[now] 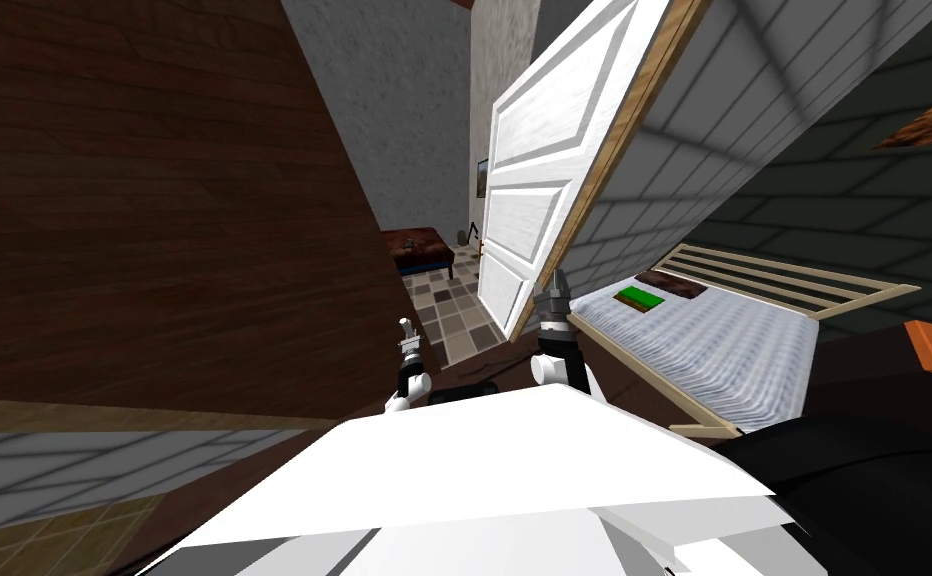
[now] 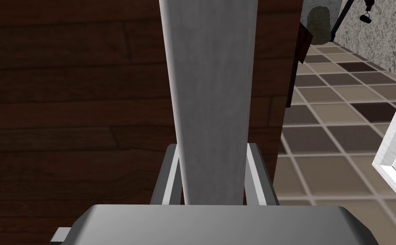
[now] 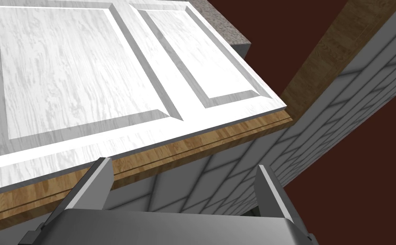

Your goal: Push the door open

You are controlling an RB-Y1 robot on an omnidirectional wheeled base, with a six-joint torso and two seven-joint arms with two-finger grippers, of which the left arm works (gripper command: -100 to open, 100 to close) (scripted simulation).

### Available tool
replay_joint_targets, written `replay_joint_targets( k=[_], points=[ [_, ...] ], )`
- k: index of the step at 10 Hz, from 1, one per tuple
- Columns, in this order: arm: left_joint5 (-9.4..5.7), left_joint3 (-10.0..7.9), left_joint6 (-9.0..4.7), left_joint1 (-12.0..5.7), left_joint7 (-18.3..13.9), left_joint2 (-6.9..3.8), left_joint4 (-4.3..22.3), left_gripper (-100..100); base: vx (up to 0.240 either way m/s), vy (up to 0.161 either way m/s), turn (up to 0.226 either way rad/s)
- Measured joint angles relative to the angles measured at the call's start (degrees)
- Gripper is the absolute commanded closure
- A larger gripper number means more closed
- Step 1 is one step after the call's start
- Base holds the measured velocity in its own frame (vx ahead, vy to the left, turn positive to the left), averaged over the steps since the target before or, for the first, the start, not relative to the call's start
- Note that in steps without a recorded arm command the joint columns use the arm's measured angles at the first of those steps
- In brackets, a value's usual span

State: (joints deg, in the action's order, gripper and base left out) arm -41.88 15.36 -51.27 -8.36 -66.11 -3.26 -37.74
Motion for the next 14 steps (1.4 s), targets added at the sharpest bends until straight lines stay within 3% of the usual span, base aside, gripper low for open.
replay_joint_targets(
  k=[3, 5, 6, 7, 9, 11, 13, 14],
  points=[
    [0.01, 0.02, 0.01, 0.00, 0.01, 0.02, 0.00, 100, 0.036, 0.001, -0.031],
    [-0.71, -1.40, -0.28, 0.45, 0.90, 0.10, 0.50, 100, 0.178, 0.026, -0.085],
    [-0.92, -1.97, -0.84, 0.63, 0.94, -0.12, 0.70, 100, 0.157, 0.036, -0.035],
    [-1.18, -2.63, -1.67, -0.60, 0.79, -0.13, 2.23, 100, 0.088, 0.022, -0.012],
    [-1.44, -3.27, -1.71, -0.68, 1.50, -0.27, 0.86, 100, 0.061, 0.006, -0.039],
    [-2.30, -4.95, -0.99, 0.65, 3.60, -0.02, -1.03, 100, 0.123, 0.012, -0.050],
    [-2.42, -5.57, -3.55, -1.80, 2.19, 0.07, 3.80, 100, 0.058, 0.023, -0.009],
    [-2.42, -5.63, -3.72, -1.74, 2.02, -0.21, 3.68, 100, 0.000, 0.002, -0.022]
  ],
)
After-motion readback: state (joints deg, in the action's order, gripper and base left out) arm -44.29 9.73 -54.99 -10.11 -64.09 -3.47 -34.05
